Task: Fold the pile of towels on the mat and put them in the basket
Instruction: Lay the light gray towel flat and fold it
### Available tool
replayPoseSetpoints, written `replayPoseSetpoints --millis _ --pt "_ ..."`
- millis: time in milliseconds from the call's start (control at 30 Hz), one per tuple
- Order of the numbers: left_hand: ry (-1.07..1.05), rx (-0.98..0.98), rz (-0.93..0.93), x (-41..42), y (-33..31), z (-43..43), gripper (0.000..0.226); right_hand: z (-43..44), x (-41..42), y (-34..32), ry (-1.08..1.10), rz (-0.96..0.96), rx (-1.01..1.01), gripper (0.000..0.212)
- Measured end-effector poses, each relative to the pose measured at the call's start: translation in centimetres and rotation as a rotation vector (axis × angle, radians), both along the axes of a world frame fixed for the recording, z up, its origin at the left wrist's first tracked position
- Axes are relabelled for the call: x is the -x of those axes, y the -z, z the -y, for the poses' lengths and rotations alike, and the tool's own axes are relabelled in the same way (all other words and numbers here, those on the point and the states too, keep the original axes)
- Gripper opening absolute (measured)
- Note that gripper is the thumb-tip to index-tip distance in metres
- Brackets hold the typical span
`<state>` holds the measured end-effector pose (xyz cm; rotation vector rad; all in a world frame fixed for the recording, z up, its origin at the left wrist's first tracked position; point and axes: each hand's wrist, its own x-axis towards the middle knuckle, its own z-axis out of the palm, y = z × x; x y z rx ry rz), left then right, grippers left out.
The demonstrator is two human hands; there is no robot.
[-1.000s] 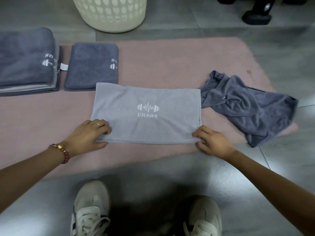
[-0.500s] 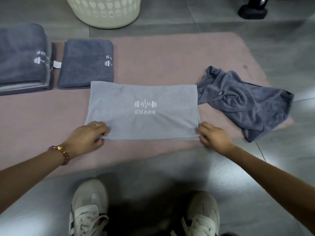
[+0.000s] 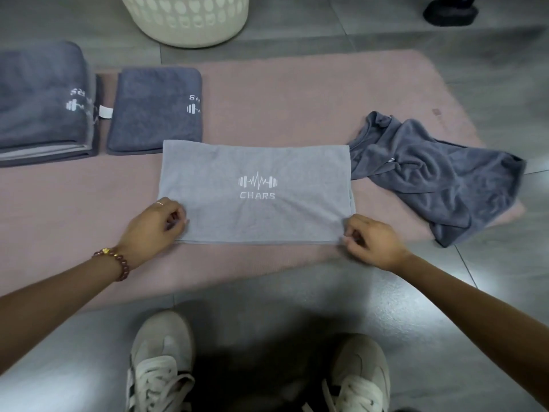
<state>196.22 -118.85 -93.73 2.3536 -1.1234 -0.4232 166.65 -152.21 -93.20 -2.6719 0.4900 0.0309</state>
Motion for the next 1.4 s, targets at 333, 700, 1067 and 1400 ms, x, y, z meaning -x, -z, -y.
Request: replayPoseSetpoints --millis 333,700,1067,1400 --pt "-0.528 0.267 -0.184 -4.3 0.6 5.3 0.034 5.4 -10.9 -1.7 0.685 0.196 -0.387 0.032" --pt "-0.735 0.368 -0.415 -8.4 1.5 9.0 0.013 7.6 -14.8 -0.3 0.828 0.161 -0.36 0.027" --pt "-0.71 0.453 -0.415 -8.3 1.5 9.4 0.015 6.6 -14.8 0.5 1.001 0.404 -0.621 0.011" --pt "-0.739 0.584 -0.637 -9.8 0.9 8.3 0.032 7.5 -15.2 1.3 1.128 0.463 -0.713 0.011"
